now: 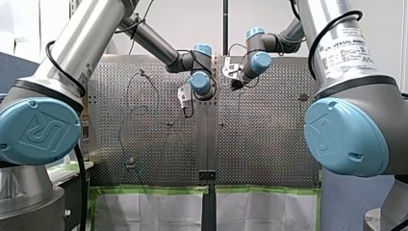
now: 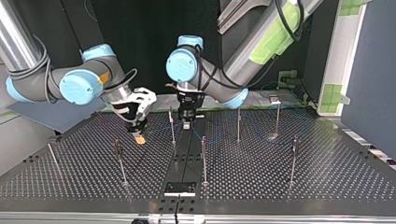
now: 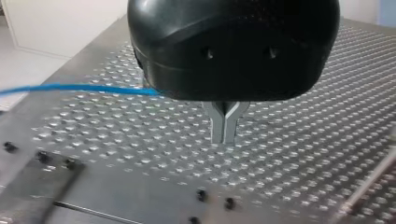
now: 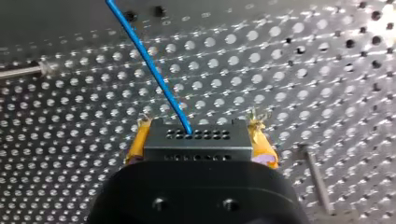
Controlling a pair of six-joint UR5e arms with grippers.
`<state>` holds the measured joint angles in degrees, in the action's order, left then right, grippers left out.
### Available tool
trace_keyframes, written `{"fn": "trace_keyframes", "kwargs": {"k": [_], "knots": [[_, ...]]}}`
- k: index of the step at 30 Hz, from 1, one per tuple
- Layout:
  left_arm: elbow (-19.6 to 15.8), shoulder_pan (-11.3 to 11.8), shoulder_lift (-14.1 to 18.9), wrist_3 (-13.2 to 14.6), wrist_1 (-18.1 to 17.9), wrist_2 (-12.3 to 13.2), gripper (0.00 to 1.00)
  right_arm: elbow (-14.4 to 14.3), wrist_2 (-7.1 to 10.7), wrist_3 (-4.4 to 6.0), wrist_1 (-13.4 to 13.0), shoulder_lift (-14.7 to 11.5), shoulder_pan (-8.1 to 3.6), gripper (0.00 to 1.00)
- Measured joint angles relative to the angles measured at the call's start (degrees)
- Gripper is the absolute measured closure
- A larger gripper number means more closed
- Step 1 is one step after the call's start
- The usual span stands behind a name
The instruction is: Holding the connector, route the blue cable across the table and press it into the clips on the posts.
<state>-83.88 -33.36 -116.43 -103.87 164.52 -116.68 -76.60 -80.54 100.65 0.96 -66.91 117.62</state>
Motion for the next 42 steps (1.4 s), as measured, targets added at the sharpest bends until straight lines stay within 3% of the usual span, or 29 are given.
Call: {"fn": "trace_keyframes", "kwargs": {"k": [4, 7, 13, 20, 33, 42], "knots": [[-2.15, 0.04, -1.82, -0.05, -2.15, 0.77, 1.0, -2.12, -0.21, 1.28, -2.07, 0.05, -0.16, 1.0], [-3.65, 0.02, -3.26, -0.22, -3.66, 1.28, 1.0, -3.77, -0.99, 1.45, -3.72, 0.29, -0.24, 1.0], [-6.53, 0.1, -4.83, -0.43, -6.42, 1.84, 1.0, -7.02, -3.06, -0.5, -5.88, 2.74, -0.14, 1.0], [-7.72, 0.26, -4.96, -0.87, -8.6, 3.48, 1.0, -10.34, -3.38, -1.16, -6.29, 5.05, -0.55, 1.0], [-7.7, -0.35, -6.73, -1.83, -10.95, 6.41, 1.0, -11.33, -2.88, -1.02, -7.1, 5.5, -1.36, 1.0], [-7.32, 0.06, -8.6, -2.25, -12.25, 6.61, 1.0, -11.35, -2.63, -0.93, -7.68, 7.98, -1.84, 1.0]]}}
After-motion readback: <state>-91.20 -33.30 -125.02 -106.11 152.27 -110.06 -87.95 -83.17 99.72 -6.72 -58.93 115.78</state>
